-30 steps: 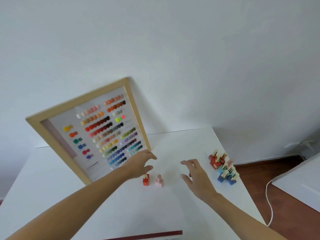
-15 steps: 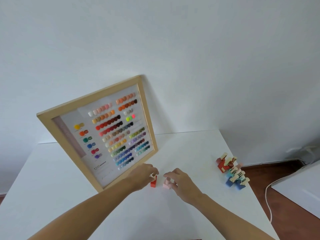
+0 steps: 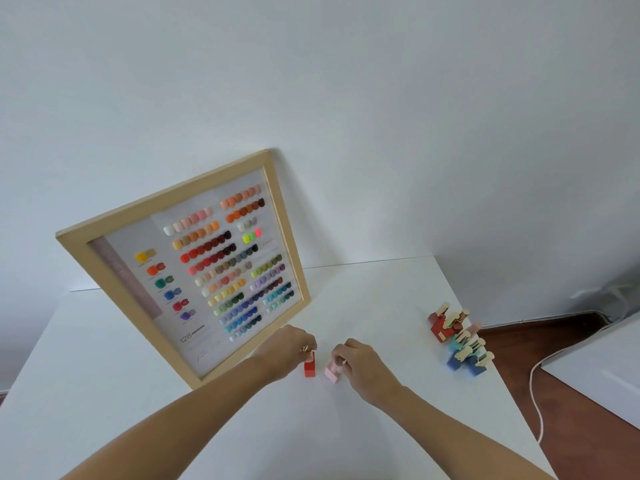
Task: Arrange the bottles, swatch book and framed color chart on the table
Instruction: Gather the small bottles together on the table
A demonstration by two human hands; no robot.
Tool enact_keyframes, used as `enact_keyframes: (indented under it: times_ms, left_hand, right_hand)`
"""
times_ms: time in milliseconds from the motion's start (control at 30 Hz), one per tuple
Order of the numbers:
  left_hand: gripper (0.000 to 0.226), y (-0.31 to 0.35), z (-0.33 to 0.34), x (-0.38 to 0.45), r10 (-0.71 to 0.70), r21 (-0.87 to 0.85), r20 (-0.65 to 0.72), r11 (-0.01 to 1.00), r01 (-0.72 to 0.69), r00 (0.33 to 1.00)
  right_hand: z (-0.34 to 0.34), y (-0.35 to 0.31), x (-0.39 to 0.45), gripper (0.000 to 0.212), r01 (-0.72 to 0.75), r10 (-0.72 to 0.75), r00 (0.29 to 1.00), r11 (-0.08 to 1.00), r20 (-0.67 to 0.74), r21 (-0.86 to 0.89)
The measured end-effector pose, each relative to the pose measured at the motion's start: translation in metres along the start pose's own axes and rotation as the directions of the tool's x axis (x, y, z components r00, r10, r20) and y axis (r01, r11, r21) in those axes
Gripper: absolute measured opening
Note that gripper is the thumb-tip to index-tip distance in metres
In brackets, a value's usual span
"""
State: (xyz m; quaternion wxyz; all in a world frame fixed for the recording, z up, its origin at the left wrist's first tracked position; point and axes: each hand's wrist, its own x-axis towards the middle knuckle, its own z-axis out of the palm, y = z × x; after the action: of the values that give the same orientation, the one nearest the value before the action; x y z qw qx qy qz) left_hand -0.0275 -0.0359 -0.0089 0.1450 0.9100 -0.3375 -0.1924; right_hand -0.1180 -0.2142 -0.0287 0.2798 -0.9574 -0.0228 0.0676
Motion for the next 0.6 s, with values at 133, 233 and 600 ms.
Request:
enact_keyframes:
  times_ms: [133, 233, 600]
  left_hand:
    - [0.024, 0.018, -0.002, 0.007, 0.037, -0.003, 0.003, 0.999, -0.037, 0.999]
    - [0.024, 0.036, -0.004, 0.014, 0.076, -0.005, 0.018, 0.997, -0.076, 0.997]
    - [0.023, 0.131, 0.01, 0.059, 0.223, -0.032, 0.133, 0.975, -0.221, 0.966]
  right_hand:
    - [-0.01, 0.016, -0.015, 0.011, -0.033, 0.035, 0.998, 0.998, -0.048, 0.044]
    - [-0.021, 0.032, -0.029, 0.011, -0.071, 0.075, 0.994, 0.996, -0.08, 0.048]
    - [-0.066, 0.101, -0.091, 0.011, -0.223, 0.234, 0.953, 0.972, -0.19, 0.08]
